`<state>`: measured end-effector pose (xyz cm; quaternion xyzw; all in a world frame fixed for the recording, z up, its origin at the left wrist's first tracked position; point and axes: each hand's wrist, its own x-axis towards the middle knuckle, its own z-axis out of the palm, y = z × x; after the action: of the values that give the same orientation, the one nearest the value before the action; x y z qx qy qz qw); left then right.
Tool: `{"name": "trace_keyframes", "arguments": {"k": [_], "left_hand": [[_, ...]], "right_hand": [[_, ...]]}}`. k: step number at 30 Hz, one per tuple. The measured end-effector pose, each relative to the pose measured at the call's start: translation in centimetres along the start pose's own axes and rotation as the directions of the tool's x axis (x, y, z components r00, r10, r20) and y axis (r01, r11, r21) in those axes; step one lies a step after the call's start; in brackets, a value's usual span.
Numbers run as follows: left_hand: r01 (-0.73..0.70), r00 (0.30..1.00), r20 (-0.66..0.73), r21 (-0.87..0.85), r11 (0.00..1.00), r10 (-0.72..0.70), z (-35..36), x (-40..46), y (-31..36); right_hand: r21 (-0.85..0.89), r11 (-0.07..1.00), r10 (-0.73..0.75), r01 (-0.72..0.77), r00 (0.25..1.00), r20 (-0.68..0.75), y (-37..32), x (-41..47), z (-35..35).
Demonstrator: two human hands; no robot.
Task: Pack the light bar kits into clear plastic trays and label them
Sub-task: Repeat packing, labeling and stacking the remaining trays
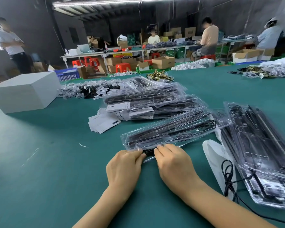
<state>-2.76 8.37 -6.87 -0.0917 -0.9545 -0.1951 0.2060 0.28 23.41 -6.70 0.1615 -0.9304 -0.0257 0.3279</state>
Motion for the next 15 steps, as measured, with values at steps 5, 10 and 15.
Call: {"name": "trace_keyframes", "arguments": {"k": [5,10,15], "left_hand": [[-0.25,0.966,-0.076,-0.051,0.967,0.246,0.1,-0.5,-0.6],[-0.437,0.882,-0.101,0.187,0.88,0.46,0.0,-1.2,-0.9],[-0.411,0.904,-0.011,0.249,0.877,0.426,-0.4,-1.3,-0.6]], "right_hand": [[0.01,0.997,0.073,-0.075,0.987,0.142,-0.2,0.0,0.0],[0.012,0.998,0.056,-0.059,0.982,0.181,-0.1,0.0,-0.6],[0.001,0.998,0.068,-0.07,0.964,0.257,0.1,0.1,-0.9]]}}
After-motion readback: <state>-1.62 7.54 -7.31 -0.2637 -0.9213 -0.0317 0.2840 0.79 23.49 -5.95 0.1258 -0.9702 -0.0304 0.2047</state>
